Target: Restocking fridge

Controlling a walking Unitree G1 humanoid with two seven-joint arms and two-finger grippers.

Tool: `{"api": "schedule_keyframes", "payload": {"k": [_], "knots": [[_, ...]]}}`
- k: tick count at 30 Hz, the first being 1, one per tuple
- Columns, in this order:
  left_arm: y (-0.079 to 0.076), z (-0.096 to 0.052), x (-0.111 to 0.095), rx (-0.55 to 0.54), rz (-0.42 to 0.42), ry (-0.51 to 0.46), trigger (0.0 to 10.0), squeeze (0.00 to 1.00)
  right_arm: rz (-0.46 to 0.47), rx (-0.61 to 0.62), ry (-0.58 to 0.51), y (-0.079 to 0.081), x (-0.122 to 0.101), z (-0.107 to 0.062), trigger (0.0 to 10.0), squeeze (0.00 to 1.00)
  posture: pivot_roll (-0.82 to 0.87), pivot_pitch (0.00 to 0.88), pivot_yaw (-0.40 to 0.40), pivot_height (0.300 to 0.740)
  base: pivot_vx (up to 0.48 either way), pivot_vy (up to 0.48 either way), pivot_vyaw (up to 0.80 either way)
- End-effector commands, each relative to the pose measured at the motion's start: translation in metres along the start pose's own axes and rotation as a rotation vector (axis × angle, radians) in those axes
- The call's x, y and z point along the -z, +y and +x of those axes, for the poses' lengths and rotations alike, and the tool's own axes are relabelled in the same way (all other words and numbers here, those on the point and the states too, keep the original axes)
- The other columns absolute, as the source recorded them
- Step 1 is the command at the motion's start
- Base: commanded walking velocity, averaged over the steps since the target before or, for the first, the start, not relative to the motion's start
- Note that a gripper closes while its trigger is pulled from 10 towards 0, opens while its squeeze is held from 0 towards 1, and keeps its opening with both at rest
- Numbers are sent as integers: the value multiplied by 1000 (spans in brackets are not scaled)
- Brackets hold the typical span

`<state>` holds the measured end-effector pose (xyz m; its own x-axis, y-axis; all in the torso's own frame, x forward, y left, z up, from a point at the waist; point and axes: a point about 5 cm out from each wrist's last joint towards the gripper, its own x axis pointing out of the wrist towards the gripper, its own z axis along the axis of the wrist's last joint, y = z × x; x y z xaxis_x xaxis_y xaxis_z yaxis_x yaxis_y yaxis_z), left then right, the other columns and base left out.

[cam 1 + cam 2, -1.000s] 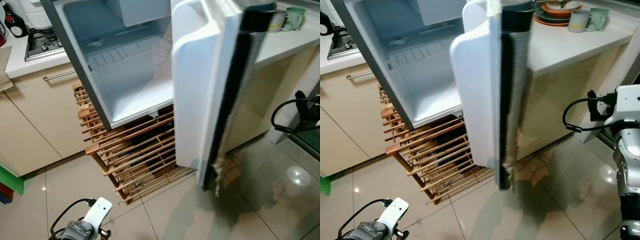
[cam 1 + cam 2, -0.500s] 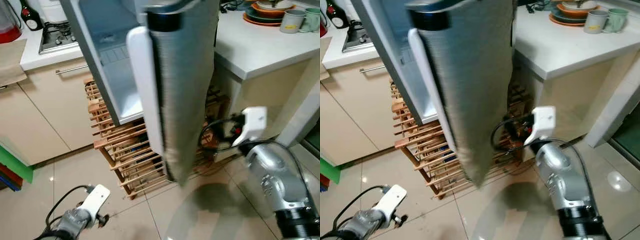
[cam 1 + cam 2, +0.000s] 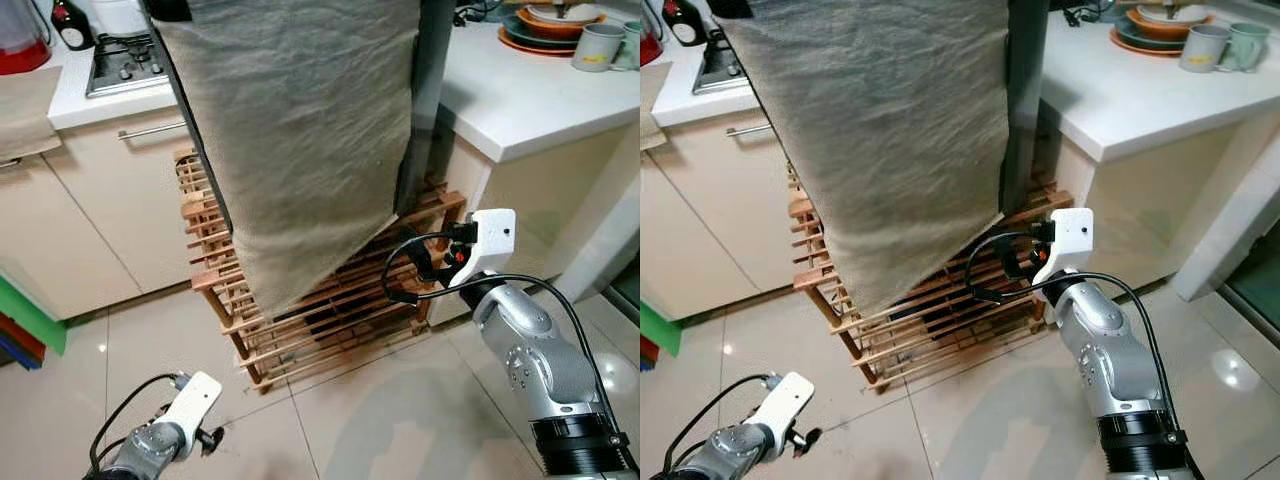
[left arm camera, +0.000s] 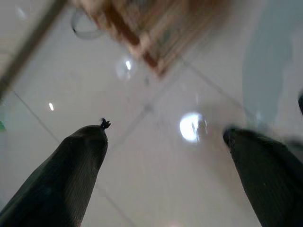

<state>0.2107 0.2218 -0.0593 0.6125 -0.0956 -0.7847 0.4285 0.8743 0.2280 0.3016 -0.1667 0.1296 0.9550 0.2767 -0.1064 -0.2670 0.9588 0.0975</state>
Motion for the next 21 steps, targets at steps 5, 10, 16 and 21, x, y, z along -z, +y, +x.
{"api": "schedule_keyframes", "payload": {"k": [5,10,16,21], "knots": [[4,5,-51,-47,-45,-241,10000,0,-70,55,-13,-3,1,1,10000,0,-110,0,73,740,0,0,0],[17,-1,-119,-58,-198,-523,10000,0,-64,51,-2,4,8,1,10000,0,-111,0,77,740,0,0,0],[30,-34,-190,-95,-257,-850,10000,0,-67,57,2,4,10,0,10000,0,-115,0,76,740,0,0,0],[15,-69,-230,16,-197,-1079,10000,0,-72,58,5,3,12,0,10000,0,-114,0,70,740,0,0,0]]}}
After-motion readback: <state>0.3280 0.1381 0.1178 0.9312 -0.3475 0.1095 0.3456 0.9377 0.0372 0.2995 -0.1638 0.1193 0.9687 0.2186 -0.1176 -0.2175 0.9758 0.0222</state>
